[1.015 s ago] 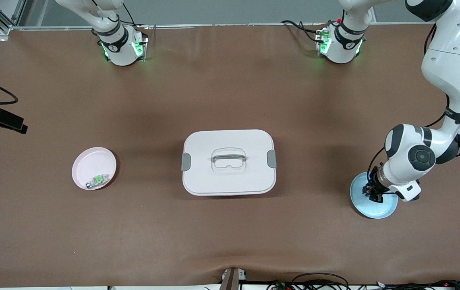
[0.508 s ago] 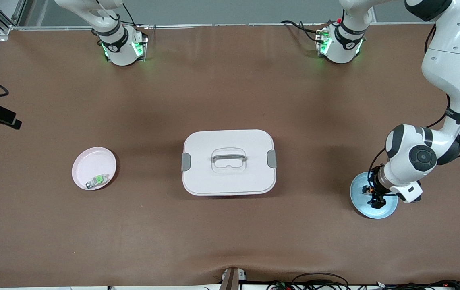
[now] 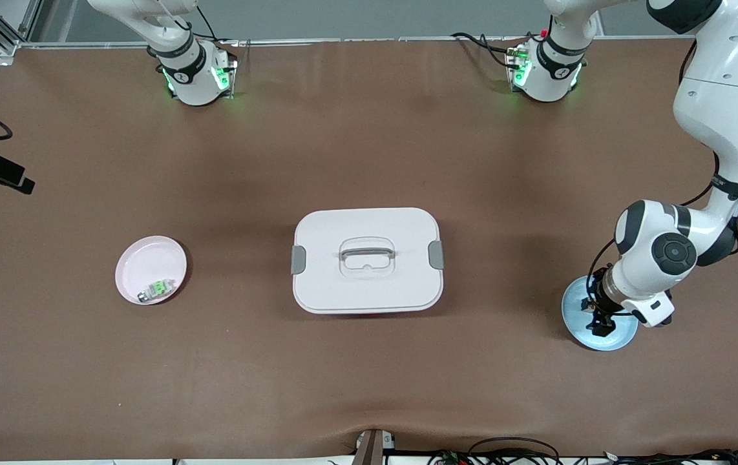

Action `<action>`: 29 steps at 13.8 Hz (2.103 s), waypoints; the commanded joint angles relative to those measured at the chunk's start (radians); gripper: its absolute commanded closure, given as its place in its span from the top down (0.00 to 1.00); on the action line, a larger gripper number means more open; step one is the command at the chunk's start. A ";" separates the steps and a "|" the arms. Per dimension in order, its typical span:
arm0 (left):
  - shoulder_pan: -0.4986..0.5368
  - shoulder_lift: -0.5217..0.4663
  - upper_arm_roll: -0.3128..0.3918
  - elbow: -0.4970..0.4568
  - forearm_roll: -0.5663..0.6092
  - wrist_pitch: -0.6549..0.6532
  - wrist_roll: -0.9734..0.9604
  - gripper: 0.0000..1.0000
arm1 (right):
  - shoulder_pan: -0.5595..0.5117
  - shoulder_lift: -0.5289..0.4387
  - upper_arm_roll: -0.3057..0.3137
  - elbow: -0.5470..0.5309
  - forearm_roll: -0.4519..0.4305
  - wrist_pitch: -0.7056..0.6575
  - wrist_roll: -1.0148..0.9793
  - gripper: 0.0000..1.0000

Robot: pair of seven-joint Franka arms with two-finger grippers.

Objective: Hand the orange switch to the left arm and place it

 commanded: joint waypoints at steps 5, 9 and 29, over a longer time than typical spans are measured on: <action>-0.031 -0.066 0.035 0.001 -0.161 -0.004 0.206 1.00 | -0.013 -0.100 -0.003 -0.140 0.010 0.060 0.002 1.00; -0.211 -0.178 0.220 -0.071 -0.397 -0.007 0.516 1.00 | -0.010 -0.115 -0.004 -0.160 0.010 0.075 0.002 1.00; -0.248 -0.663 0.254 -0.328 -0.561 -0.157 1.666 1.00 | -0.007 -0.112 0.005 -0.111 -0.007 0.025 0.001 1.00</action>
